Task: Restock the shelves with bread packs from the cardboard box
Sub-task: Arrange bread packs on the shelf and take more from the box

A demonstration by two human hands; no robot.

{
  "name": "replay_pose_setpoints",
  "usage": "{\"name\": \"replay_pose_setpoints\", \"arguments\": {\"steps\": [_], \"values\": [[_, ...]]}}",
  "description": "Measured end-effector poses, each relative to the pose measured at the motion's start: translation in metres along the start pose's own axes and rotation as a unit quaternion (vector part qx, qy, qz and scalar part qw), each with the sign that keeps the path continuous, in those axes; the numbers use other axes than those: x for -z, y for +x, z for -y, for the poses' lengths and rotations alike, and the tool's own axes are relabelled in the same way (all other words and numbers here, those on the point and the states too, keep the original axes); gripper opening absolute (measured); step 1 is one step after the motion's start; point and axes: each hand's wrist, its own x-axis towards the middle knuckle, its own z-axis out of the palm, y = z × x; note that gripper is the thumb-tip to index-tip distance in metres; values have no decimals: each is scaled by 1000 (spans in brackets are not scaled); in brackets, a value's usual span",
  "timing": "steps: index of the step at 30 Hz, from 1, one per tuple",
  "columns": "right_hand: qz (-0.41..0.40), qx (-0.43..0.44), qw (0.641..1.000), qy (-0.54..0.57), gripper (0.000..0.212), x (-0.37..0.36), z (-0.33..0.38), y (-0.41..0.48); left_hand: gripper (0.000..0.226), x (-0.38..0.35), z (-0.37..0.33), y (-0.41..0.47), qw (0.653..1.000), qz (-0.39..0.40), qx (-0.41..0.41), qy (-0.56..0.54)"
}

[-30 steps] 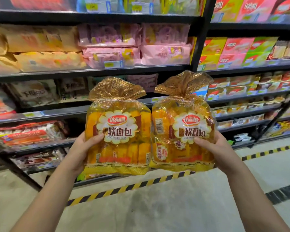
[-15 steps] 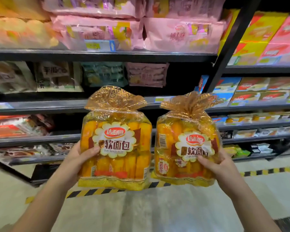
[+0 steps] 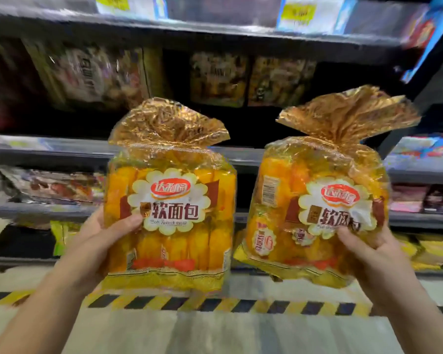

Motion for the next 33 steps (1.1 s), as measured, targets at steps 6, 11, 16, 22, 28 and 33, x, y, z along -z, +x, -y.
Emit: {"name": "replay_pose_setpoints", "arguments": {"steps": [6, 11, 16, 22, 28, 33], "values": [[17, 71, 997, -17, 59, 14, -119, 51, 91, 11, 110, 46, 994, -1, -102, -25], [28, 166, 985, -22, 58, 4, -156, 81, 112, 27, 145, 79, 989, -1, -141, -50], [75, 187, 979, -38, 63, -12, -146, 90, 108, 24, 134, 87, 989, 28, -140, -43], [94, 233, 966, -54, 63, -29, -132, 114, 103, 38, 126, 94, 984, 28, -177, -19], [33, 290, 955, -55, 70, -34, -155, 140, 75, 31, 127, 104, 982, 32, -185, -25], [-56, 310, 945, -85, 50, -37, -171, 160, 43, 20, 135, 104, 984, 21, -176, -6]]}}
